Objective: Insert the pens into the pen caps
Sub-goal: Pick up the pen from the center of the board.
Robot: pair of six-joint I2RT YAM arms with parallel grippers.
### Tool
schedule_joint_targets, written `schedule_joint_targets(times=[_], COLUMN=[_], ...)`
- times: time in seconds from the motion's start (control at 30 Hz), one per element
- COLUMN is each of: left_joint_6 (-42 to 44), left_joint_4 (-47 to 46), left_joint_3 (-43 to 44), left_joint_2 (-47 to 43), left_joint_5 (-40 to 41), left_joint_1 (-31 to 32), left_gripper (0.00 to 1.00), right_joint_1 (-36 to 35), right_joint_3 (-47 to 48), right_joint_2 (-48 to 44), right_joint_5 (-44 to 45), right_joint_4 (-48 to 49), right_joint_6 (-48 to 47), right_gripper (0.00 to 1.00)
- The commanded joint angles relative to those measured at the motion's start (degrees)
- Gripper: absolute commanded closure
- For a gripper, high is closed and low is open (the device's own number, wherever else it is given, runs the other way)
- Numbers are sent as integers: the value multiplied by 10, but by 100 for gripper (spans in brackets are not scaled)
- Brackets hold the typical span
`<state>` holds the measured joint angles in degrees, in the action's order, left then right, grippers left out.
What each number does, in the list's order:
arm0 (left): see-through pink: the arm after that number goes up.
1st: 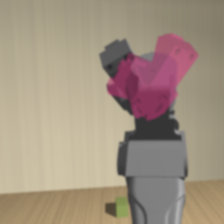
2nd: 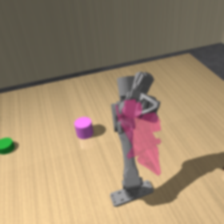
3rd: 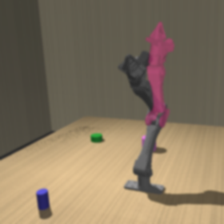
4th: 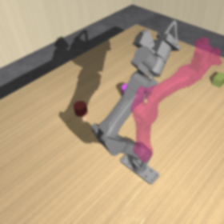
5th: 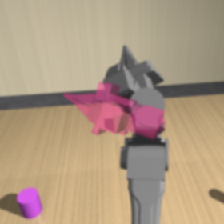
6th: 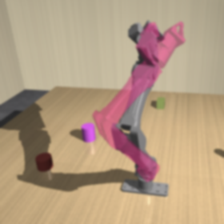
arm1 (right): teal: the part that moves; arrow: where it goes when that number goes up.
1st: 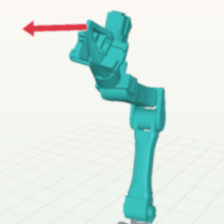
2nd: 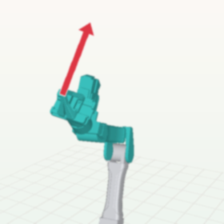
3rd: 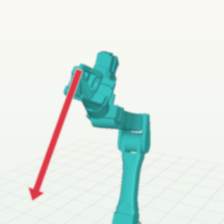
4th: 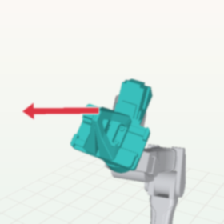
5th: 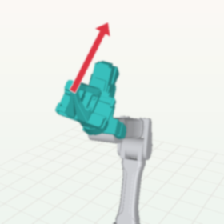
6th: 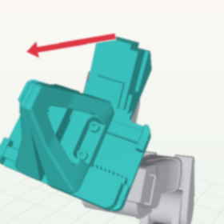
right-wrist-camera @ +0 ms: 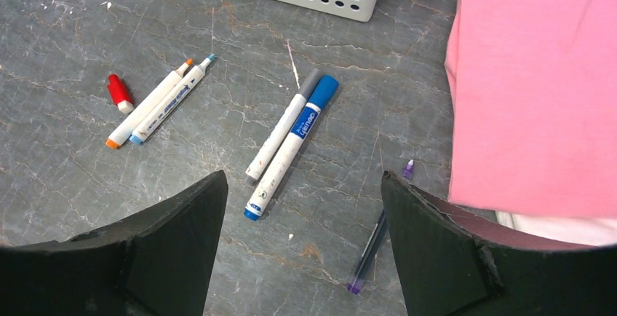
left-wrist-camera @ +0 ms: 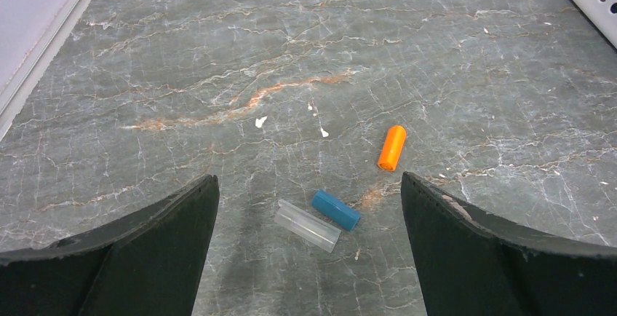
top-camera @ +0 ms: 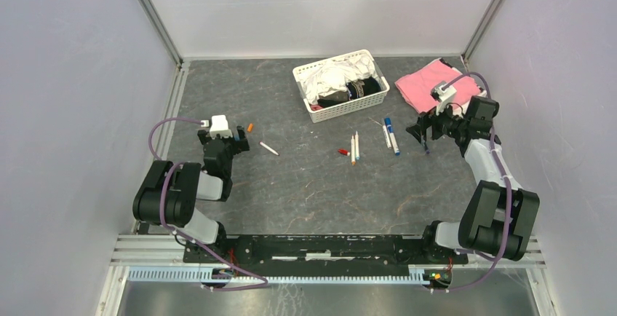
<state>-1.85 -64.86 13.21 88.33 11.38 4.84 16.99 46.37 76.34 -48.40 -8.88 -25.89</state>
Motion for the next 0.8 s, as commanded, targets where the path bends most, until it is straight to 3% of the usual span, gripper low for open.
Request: schedule_joint_targets(times=[0.0,0.57,0.63,0.67,0.77], left_joint_6=[20,6,2,-21,-56], left_joint_4=[-33,-32,95,228,391], left_joint_3=[5,4,43,99,195], left_joint_2=[-3,-17,-85,-133,-187], left_joint_5=[-5,12,34,61,44], left_joint_1=[-4,-5,3,7,7], left_gripper=[0,0,0,0,0], right_joint_1=[-3,-9,-13,-14,-16], right_joint_3=[12,-13,-11,-10,0], right_joint_2=[-23,-30,-25,-23,-15], right_joint_5=[2,-10,-1,7,45], right_joint_4=[17,48,45,43,31], right_joint_6=[-6,17,13,11,0], right_gripper=[16,19,20,20,21])
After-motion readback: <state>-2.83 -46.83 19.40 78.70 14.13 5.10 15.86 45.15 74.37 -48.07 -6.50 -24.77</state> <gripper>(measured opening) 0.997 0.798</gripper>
